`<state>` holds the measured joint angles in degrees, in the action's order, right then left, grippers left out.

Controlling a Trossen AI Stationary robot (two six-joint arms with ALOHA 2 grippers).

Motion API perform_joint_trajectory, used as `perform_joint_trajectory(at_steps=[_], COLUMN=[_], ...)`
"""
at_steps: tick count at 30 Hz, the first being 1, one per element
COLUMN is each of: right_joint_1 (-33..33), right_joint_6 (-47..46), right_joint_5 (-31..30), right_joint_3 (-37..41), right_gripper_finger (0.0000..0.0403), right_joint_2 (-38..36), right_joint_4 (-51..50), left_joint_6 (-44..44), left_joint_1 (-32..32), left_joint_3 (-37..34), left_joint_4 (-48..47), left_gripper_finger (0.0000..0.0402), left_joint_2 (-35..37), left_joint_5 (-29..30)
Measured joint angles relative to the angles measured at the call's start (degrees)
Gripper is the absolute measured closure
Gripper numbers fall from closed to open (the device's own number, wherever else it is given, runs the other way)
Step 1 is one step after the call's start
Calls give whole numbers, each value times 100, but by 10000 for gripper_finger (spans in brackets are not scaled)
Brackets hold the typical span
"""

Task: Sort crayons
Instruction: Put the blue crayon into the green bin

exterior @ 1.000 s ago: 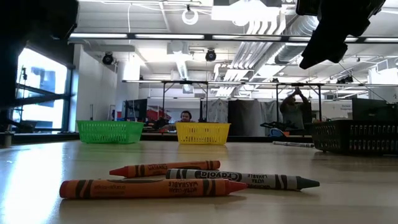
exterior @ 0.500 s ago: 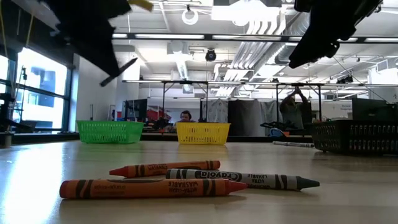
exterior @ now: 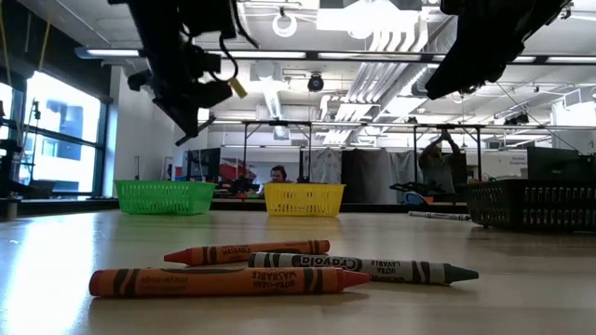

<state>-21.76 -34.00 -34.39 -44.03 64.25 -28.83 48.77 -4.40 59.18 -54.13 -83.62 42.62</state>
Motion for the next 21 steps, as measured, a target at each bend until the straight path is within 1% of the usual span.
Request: perform_joint_trajectory(at_steps=[5,10,13,16,21], right_joint_1=[0,0,0,0,0], right_joint_6=[0,105,105,105,105], right_joint_5=[-6,-190,-254,-254,-254], right_joint_3=[0,0,0,0,0], right_gripper_finger=[281,281,281,281,281], right_joint_2=[0,0,0,0,0], right_joint_4=[-1,-3,-3,-3,-3], left_joint_6=[-565,-844,-885,-1091,-1228], left_joint_1=[-931,-1710,-2042,-2291,-2617], left_joint_3=[-78,-286,-370,-477,-663], left_joint_4=[137,198,217,321,677], left_gripper_finger=[401,401,401,401,401], left_joint_2=[1,1,1,1,1], left_joint_5=[-579,-1039,-1233,-1280,-1683])
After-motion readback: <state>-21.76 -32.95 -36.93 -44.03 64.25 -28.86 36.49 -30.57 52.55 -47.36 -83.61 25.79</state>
